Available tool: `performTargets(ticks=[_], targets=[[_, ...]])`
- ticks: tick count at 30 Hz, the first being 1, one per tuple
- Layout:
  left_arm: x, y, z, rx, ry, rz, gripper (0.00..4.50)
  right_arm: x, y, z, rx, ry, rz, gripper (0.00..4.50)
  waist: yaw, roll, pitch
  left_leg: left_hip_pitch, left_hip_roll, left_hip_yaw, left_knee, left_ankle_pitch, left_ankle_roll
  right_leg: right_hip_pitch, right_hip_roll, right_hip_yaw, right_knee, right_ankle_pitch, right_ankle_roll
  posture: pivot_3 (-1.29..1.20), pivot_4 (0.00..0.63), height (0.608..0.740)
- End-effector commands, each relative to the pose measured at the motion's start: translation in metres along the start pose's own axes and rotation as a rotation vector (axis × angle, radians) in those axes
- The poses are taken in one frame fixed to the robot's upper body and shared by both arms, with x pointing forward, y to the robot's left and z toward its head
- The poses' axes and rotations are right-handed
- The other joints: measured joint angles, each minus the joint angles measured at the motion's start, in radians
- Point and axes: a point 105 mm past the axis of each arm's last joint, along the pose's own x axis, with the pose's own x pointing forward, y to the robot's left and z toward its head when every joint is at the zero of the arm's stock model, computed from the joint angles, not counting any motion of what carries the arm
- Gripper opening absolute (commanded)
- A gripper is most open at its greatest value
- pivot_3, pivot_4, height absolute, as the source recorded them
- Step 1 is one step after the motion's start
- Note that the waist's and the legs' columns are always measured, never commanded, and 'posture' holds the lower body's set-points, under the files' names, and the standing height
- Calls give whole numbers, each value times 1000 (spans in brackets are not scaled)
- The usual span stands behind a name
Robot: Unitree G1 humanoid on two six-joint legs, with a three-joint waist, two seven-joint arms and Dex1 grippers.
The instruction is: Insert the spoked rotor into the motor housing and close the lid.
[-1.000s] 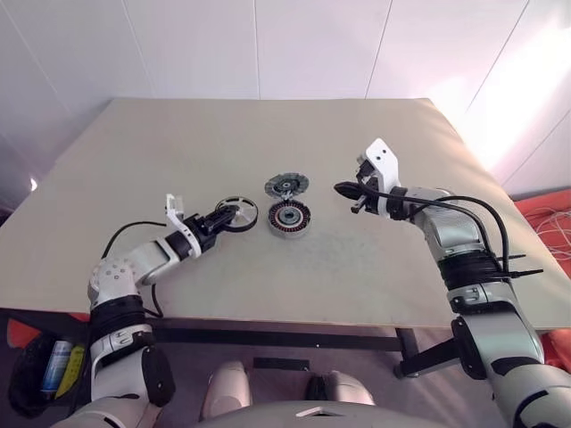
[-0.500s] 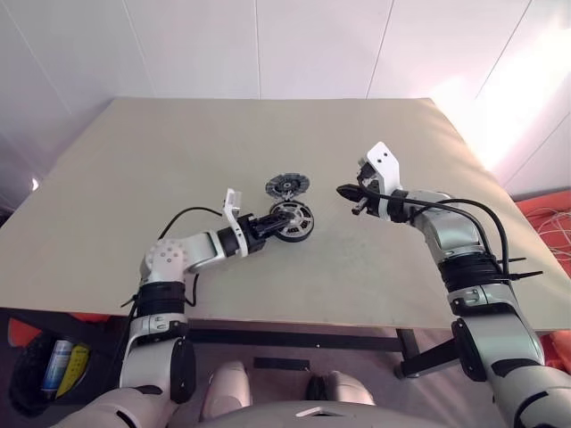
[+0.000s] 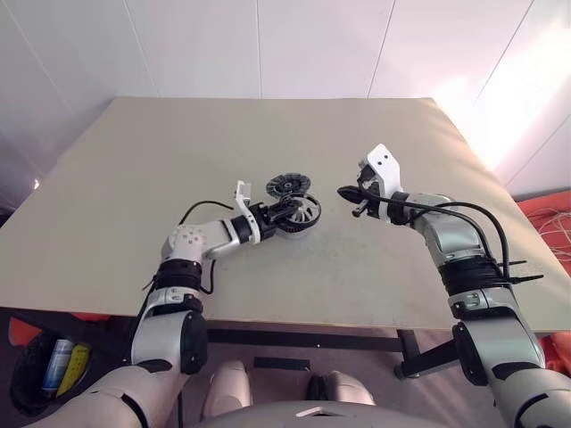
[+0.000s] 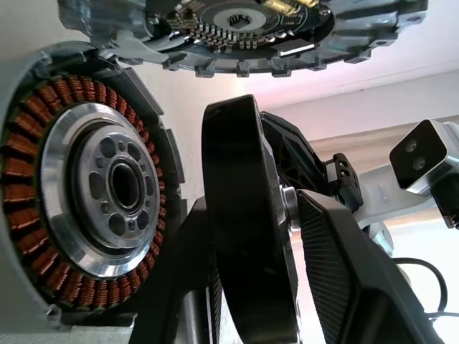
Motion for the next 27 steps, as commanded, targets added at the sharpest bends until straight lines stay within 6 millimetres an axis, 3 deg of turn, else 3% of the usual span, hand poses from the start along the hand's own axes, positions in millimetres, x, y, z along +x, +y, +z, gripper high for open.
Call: performTargets(ticks=[1,13,27], targets=[[7,-16,8,27,-19,-59,1469,-6,-5,15,-31,-45,-18,0,0,0,0,0,0,0,0,0,0,0,0,0,0,0,0,0,0,740],[2,-10,24,36,-96,-38,1469,-3,-3,15,-29,-48,-10,0,0,0,0,0,0,0,0,0,0,0,0,0,0,0,0,0,0,740],[4,-5,25,36,-102,-32,1469,-3,-2,15,-25,-49,-8,0,1,0,0,0,0,0,0,0,0,0,0,0,0,0,0,0,0,740]])
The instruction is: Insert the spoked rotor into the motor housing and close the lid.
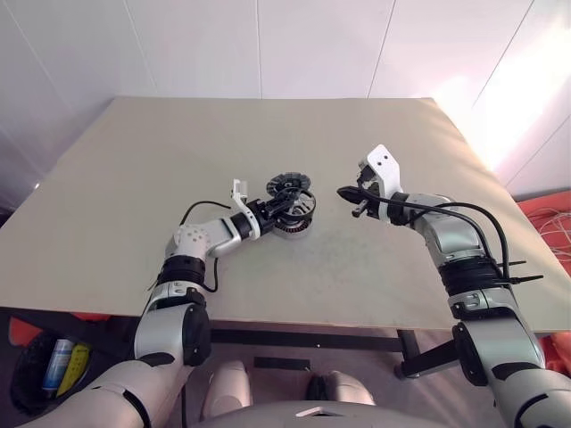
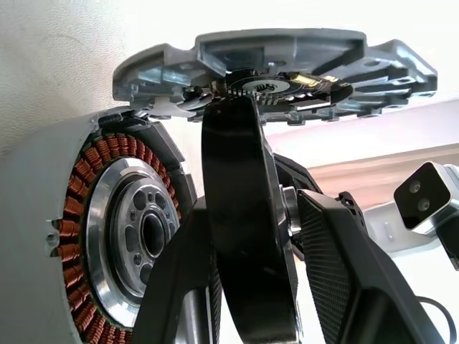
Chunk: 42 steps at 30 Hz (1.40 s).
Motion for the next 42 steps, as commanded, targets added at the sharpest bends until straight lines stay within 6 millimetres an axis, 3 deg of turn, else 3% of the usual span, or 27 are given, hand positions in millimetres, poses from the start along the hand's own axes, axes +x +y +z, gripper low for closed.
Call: performTargets(ticks=[1,21,27,37,42], targets=[[4,-15,9,33,-17,-50,1469,-3,-2,15,-25,-48,-9,0,0,0,0,0,0,0,0,0,0,0,0,0,0,0,0,0,0,740],[6,-12,11,60,-29,-49,1469,-3,-3,14,-24,-50,-21,0,1,0,0,0,0,0,0,0,0,0,0,0,0,1,-1,0,0,740],[6,-9,12,32,-33,-26,3082,-3,-4,15,-27,-51,-22,0,1,0,0,0,0,0,0,0,1,0,0,0,0,1,-1,0,0,740],[-4,-16,19,25,-47,-79,3082,-2,-5,16,-32,-51,-22,0,1,0,0,0,0,0,0,-1,1,0,0,0,0,1,-1,0,0,740],[-27,-16,38,44,-155,-104,3082,2,-1,13,-26,-46,-13,0,-4,0,0,0,0,0,-1,-1,1,0,0,0,0,2,-4,0,0,740]])
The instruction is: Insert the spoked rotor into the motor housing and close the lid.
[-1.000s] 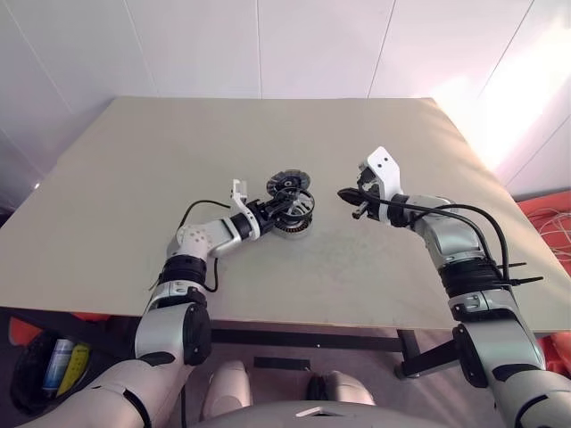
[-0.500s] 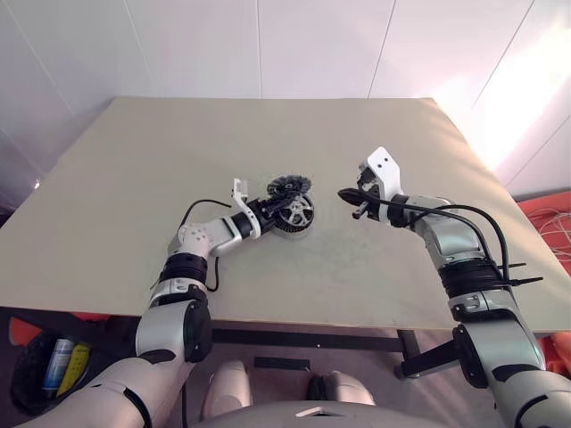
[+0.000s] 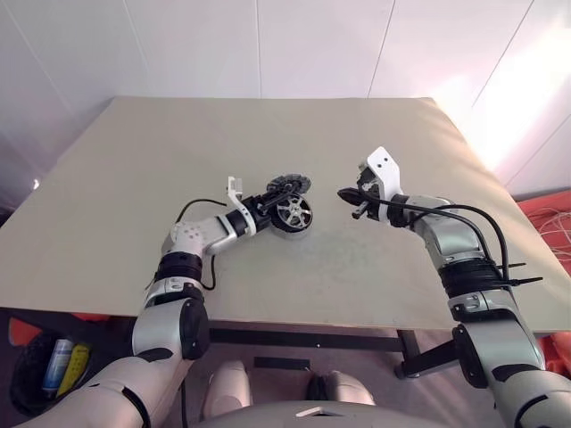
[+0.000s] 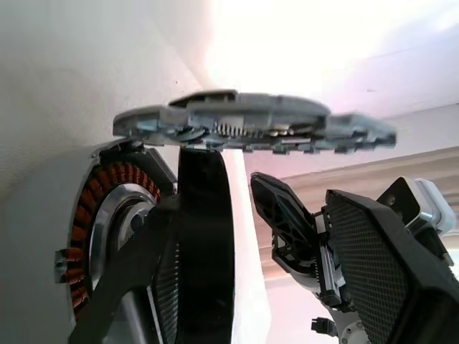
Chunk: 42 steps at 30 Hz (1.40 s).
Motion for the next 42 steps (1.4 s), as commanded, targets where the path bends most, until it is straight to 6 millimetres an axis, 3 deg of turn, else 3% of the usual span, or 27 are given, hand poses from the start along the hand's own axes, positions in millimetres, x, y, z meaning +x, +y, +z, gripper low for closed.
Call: performTargets(ticks=[1,11,15,19,25,30,39,42], targets=[[-20,-13,26,36,-121,-71,3082,2,-1,16,-32,-50,-6,0,-2,0,0,0,0,0,0,0,0,0,0,0,0,0,0,0,0,740],[-67,-5,47,75,-274,-18,3082,5,7,22,-35,-66,34,0,-2,0,0,0,0,0,-1,0,-1,0,0,0,0,0,0,0,0,740],[-77,-11,44,153,-258,13,3082,9,40,25,-38,-84,157,0,-3,0,0,0,0,0,-1,-1,-2,0,0,0,0,-1,1,0,0,740],[-76,-17,29,252,-160,60,3082,17,65,24,-27,-84,228,0,-3,0,0,1,1,0,-1,-1,-2,0,0,0,0,-1,1,0,0,740],[-68,-12,-1,536,63,197,3082,40,84,26,-29,-84,262,0,-4,0,0,3,1,0,-1,-1,-5,1,0,0,0,-3,5,0,0,740],[-67,-5,-4,735,145,276,3082,56,83,29,-8,-85,242,0,-6,0,0,3,1,0,-1,0,-6,1,0,0,1,-3,5,0,0,740],[-68,-2,-4,803,158,289,3082,68,92,-20,39,30,246,0,-10,1,0,4,1,0,-2,0,-7,2,0,1,1,0,-1,0,0,740],[-68,-2,-3,805,149,288,3082,66,90,-11,45,-3,245,0,-10,1,0,7,1,0,-2,0,-7,5,0,1,1,-3,4,0,0,740]])
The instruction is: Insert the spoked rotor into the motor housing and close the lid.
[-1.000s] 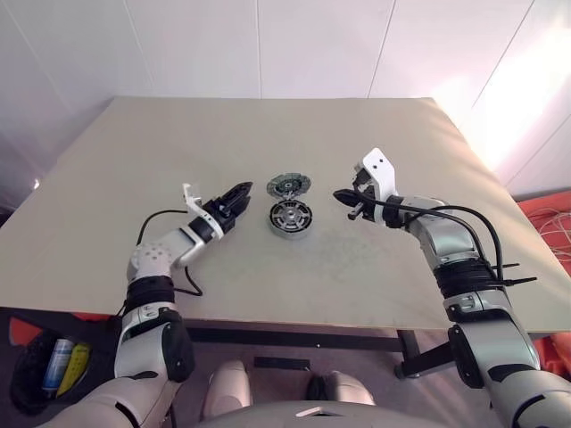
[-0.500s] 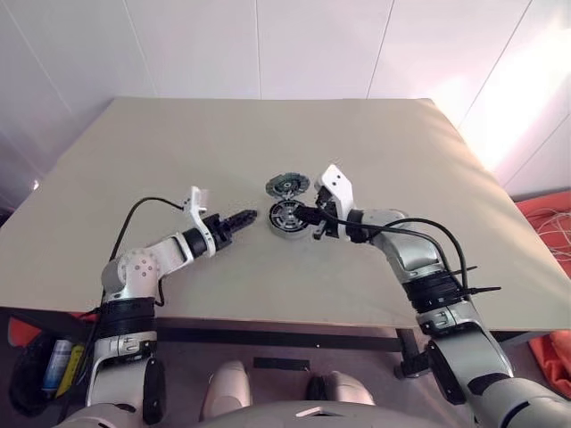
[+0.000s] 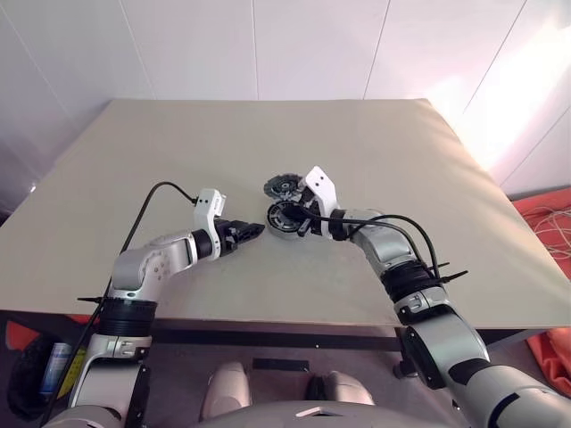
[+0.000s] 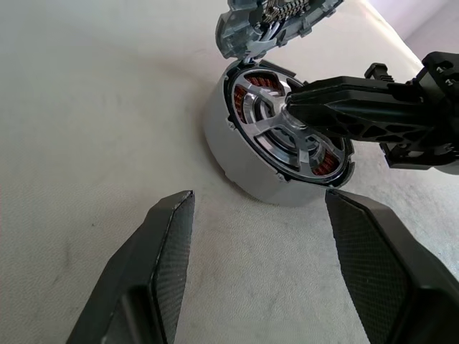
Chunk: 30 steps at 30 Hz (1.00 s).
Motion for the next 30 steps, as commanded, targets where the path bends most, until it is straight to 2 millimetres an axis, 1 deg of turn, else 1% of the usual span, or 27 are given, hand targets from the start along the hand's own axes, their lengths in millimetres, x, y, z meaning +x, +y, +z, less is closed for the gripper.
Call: performTargets(ticks=[1,4,5,6,8,11,14,18,20,21,22,23,24,26,28,30], targets=[[-3,-4,13,45,-51,-13,3082,-2,0,-4,8,20,1,0,0,0,0,1,0,0,0,0,0,1,0,0,0,0,0,0,0,740],[-3,-4,12,43,-50,-20,3082,-6,-7,18,-27,-34,-15,0,0,0,0,3,0,0,0,0,0,4,0,0,0,0,0,0,0,740],[-2,-4,12,41,-51,-22,3082,-7,-9,23,-36,-43,-23,0,0,0,0,3,0,0,0,0,0,4,0,0,0,0,0,0,0,740],[-1,-4,12,35,-52,-21,3082,-8,-11,25,-43,-44,-28,0,1,0,0,3,0,0,0,0,0,4,0,0,0,0,0,0,0,740],[0,-3,12,28,-54,-21,3082,-9,-12,22,-40,-34,-31,0,1,0,0,2,0,0,0,0,0,3,0,0,0,0,0,0,0,740],[2,-5,11,26,-53,-27,3082,-7,-14,2,-26,25,-49,0,0,0,0,1,0,0,0,0,0,1,0,0,0,0,0,0,0,740],[2,-5,10,24,-53,-28,3082,-5,-15,-10,3,51,-59,0,0,0,0,0,0,0,0,0,0,0,0,0,0,2,-3,0,0,740],[2,-4,9,23,-51,-22,3082,-3,-14,-25,57,76,-63,0,-2,0,0,3,0,0,0,0,0,4,0,0,0,0,0,0,0,740],[2,-3,8,29,-48,-9,3082,-2,-11,-48,85,138,-72,0,-4,0,0,11,0,0,0,0,0,12,0,0,-1,0,1,0,0,740],[2,-2,8,32,-49,-4,3082,-3,-6,-58,94,162,-57,0,-6,0,0,14,0,0,-1,0,0,15,0,0,-1,-1,1,0,0,740],[2,-2,8,33,-51,-2,3082,-2,-1,-64,99,171,-40,0,-7,1,0,18,0,0,-1,0,0,18,0,0,-2,-1,1,0,0,740],[1,-1,9,34,-53,-1,3082,-2,3,-62,108,155,-24,0,-8,1,0,20,0,0,-1,0,0,20,0,0,-3,-1,1,0,0,740],[1,-1,9,33,-54,-1,3082,-1,3,-56,115,129,-21,0,-10,0,0,22,0,0,-1,0,0,22,0,0,-4,-1,1,0,0,740],[1,-1,9,32,-55,1,3082,-2,-3,-42,105,90,-32,0,-18,1,0,25,-1,0,-1,0,0,26,0,0,-7,-1,2,0,0,740],[2,0,9,32,-54,1,3082,-3,-6,-36,91,79,-40,0,-25,1,0,27,-1,0,-3,-1,1,28,0,0,-11,-2,3,0,0,740],[2,0,9,31,-53,-1,3082,-5,-11,-16,53,30,-38,0,-26,1,0,27,-1,0,-6,-1,1,29,0,-1,-16,-2,3,0,0,740]])
